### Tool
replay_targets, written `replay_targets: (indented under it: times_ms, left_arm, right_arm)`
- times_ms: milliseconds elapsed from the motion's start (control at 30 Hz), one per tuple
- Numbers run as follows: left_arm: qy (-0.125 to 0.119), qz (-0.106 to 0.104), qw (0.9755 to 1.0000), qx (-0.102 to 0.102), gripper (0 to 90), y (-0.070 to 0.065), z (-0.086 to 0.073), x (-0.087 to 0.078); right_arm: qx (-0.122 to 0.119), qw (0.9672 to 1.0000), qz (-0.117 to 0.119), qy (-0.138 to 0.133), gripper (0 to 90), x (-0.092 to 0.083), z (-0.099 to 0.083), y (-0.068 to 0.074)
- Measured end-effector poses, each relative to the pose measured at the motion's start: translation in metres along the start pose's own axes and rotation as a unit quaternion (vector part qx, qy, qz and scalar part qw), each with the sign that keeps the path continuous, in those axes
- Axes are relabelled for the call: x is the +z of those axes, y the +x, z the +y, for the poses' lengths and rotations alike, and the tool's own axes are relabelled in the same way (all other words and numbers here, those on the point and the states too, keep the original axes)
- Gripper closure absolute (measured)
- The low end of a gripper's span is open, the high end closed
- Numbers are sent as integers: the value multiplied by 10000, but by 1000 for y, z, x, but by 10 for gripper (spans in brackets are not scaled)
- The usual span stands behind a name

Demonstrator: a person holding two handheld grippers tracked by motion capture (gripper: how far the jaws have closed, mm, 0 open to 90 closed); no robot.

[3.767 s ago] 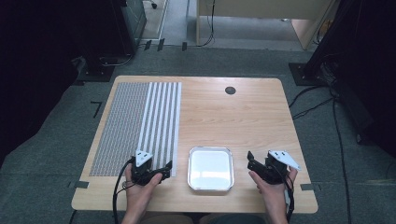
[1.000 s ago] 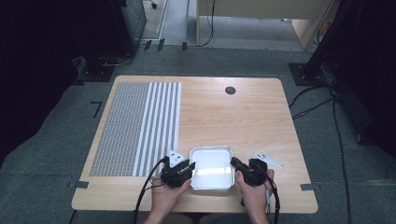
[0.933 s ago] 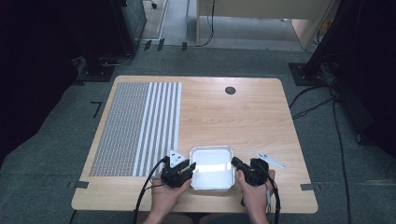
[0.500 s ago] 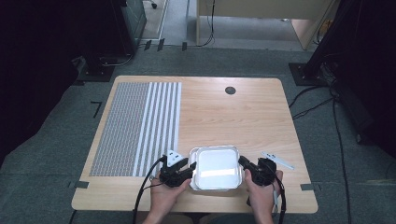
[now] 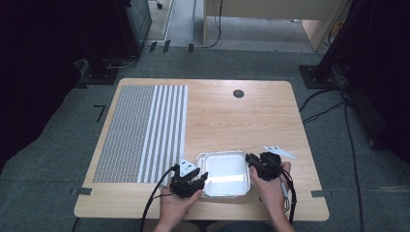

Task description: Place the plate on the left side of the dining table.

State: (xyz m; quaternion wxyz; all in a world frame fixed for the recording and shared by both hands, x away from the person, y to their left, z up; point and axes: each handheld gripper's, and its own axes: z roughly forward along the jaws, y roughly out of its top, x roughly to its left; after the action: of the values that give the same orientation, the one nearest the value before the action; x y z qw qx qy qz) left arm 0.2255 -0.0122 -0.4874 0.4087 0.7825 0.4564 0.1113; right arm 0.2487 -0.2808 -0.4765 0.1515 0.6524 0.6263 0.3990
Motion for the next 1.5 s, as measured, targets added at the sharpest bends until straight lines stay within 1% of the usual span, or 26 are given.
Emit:
replay_targets:
  times_ms: [67,133,267,333,367,400,433,500,533,567,600,633,700,800,900,933,967,1000,1067,1133,1167,1233,1300,1400,1467,1500]
  left_arm:
    - [5,42,10000,12,638,0,-1,1]
    - [25,45,10000,-15,638,-1,-3,3]
    - [62,40,10000,-13,638,-2,-4,5]
    - [79,54,10000,-28,638,-2,-4,6]
    - [87,47,9999,-50,644,-1,-5,7]
    - [87,47,9999,-50,645,-1,-5,7]
    - [94,44,9999,-52,645,-2,-5,7]
    - [85,125,9999,-24,665,-3,-6,8]
    - [102,134,9999,0,673,-4,-6,9]
    - [110,125,9999,-2,673,-4,-6,9]
    - [87,132,9999,-5,668,-4,-7,9]
    - [50,85,9999,-43,663,-4,-6,9]
    - [12,3,10000,-84,634,-3,-5,7]
    - [-2,-29,10000,-91,622,-3,-5,7]
    - [-17,-67,9999,-151,637,-3,-5,6]
    - [-35,-47,9999,-161,661,-4,-5,6]
    - [-47,40,9999,-139,713,-6,-5,6]
    - [-61,98,9998,-145,733,-8,-5,6]
    - [-56,92,9998,-174,745,-7,-5,6]
    - [-49,57,9996,-255,755,-6,-4,5]
    - [-68,59,9995,-309,770,-5,-3,5]
    - [-69,56,9992,-382,788,-4,-1,3]
    - [-89,34,9988,-480,794,-2,1,1]
    - [-118,63,9984,-541,812,1,5,-3]
    - [-120,150,9987,-476,818,2,6,-5]
    - [-108,212,9990,-389,818,2,7,-6]
  right_arm:
    - [-30,10000,-44,52,780,0,-5,2]
    - [-54,10000,-66,36,772,-3,-10,3]
    - [17,10000,-36,83,773,-6,-16,3]
    - [-15,9999,-31,140,773,-6,-20,5]
    - [-37,9997,-14,237,773,-2,-23,7]
    - [-37,9997,-14,237,773,-2,-23,7]
    - [-6,9998,44,195,787,-1,-24,7]
    - [133,9997,62,172,834,0,-25,8]
    - [247,9995,99,181,841,-1,-24,7]
    - [443,9987,166,190,843,-1,-24,5]
    - [669,9972,264,194,850,-1,-25,2]
    - [877,9954,341,178,861,0,-25,-3]
    - [1184,9917,462,189,867,0,-25,-10]
    - [1282,9904,493,150,870,-1,-26,-12]
    - [1353,9897,464,107,871,-2,-27,-11]
    - [1366,9895,459,76,870,-2,-27,-10]
    - [1391,9891,475,53,869,-3,-28,-10]
    - [1424,9886,485,42,868,-3,-29,-9]
    - [1417,9888,478,20,867,-4,-29,-8]
    - [1416,9887,492,8,866,-6,-28,-8]
    - [1355,9897,461,-34,869,-8,-29,-6]
    - [1293,9906,438,-80,870,-10,-29,-3]
    - [1282,9907,445,-82,871,-11,-28,-1]
    - [1169,9921,433,-128,874,-13,-27,4]
    - [1135,9925,441,-129,875,-14,-26,7]
    - [1119,9926,449,-128,876,-14,-25,9]
